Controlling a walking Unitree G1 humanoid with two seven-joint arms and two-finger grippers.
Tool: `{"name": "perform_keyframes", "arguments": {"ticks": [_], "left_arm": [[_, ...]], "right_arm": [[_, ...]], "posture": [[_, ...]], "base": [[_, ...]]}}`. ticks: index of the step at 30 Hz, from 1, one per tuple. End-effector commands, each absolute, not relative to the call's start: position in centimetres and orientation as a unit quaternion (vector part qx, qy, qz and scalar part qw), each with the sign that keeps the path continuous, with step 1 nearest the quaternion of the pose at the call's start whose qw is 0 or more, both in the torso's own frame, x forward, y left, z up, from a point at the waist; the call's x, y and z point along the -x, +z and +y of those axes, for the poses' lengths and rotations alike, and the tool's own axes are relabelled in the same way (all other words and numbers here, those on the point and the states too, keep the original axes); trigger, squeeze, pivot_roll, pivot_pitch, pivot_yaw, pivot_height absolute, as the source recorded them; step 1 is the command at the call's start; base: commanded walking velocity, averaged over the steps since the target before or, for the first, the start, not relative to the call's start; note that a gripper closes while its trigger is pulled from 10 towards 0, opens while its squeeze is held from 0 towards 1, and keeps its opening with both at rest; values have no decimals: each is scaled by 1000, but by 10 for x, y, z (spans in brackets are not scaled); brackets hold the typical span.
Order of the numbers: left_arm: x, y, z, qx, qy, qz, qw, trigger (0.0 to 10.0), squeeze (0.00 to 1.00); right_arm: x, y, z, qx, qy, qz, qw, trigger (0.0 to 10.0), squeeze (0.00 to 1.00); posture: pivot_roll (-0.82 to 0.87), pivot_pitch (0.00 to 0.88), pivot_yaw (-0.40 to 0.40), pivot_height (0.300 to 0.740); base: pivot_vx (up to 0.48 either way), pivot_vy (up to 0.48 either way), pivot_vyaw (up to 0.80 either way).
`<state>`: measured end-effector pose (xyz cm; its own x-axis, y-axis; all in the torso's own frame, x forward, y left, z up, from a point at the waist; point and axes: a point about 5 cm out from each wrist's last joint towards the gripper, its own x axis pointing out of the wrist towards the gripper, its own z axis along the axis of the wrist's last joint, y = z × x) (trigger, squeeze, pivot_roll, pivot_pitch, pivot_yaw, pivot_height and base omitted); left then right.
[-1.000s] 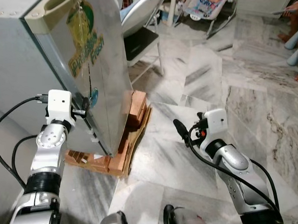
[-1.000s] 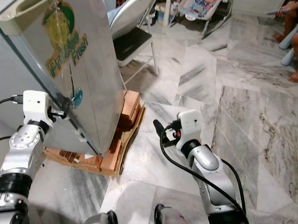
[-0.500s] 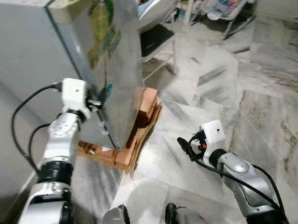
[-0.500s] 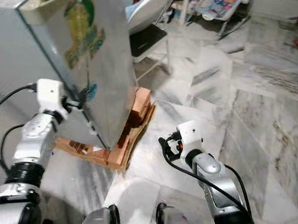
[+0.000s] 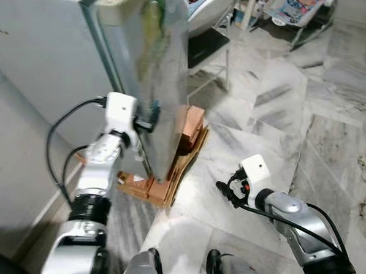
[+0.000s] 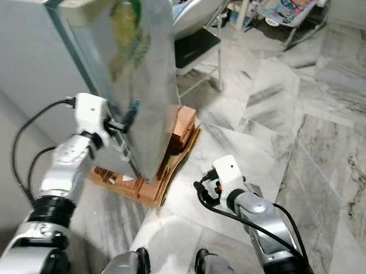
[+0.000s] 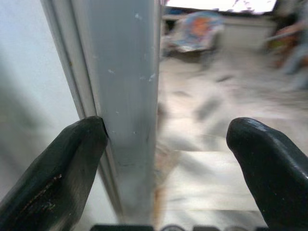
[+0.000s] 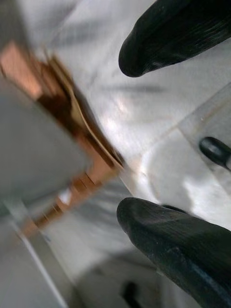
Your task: Restocking fridge
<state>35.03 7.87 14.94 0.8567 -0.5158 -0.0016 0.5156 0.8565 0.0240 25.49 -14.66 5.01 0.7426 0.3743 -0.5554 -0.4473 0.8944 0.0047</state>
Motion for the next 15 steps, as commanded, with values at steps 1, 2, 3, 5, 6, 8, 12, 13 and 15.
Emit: {"name": "perform_keyframes", "arguments": {"ticks": [1, 2, 3, 5, 6, 8, 12, 13, 15], "left_arm": [[-324, 182, 4, 2, -421, -58, 905, 10000, 0], [-324, 182, 4, 2, -421, -58, 905, 10000, 0], [-312, 188, -14, 8, -457, -69, 887, 10000, 0], [-301, 196, -34, 10, -489, -85, 868, 10000, 0], [-302, 197, -35, 7, -489, -88, 868, 10000, 0], [-321, 198, -15, 7, -441, -90, 893, 10000, 0], [-335, 200, 10, 10, -390, -91, 916, 10000, 0], [-337, 201, 19, 14, -376, -88, 923, 10000, 0], [-339, 196, 37, -1, -351, -82, 933, 10000, 0]], "right_arm": [[-250, 44, -141, 73, 244, 301, 919, 10000, 0], [-250, 44, -141, 73, 244, 301, 919, 10000, 0], [-250, 44, -140, 74, 249, 303, 917, 10000, 0], [-250, 44, -138, 69, 257, 308, 914, 10000, 0], [-251, 44, -137, 69, 259, 308, 913, 10000, 0], [-249, 46, -136, 74, 270, 299, 912, 10000, 0], [-249, 47, -137, 66, 265, 294, 916, 10000, 0], [-250, 47, -138, 60, 258, 293, 919, 10000, 0], [-255, 51, -140, 48, 244, 284, 926, 10000, 0]], "posture": [[-13, 133, -2, 740], [-13, 133, -2, 740], [-17, 127, -1, 740], [-26, 123, 1, 740], [-30, 122, 3, 740], [-31, 121, 6, 740], [-23, 123, 13, 740], [-23, 123, 13, 740], [-23, 123, 13, 740]], "base": [[0, 0, 0], [0, 0, 0], [0, 0, 0], [0, 0, 0], [0, 0, 0], [0, 0, 0], [0, 0, 0], [0, 0, 0], [0, 0, 0]]}}
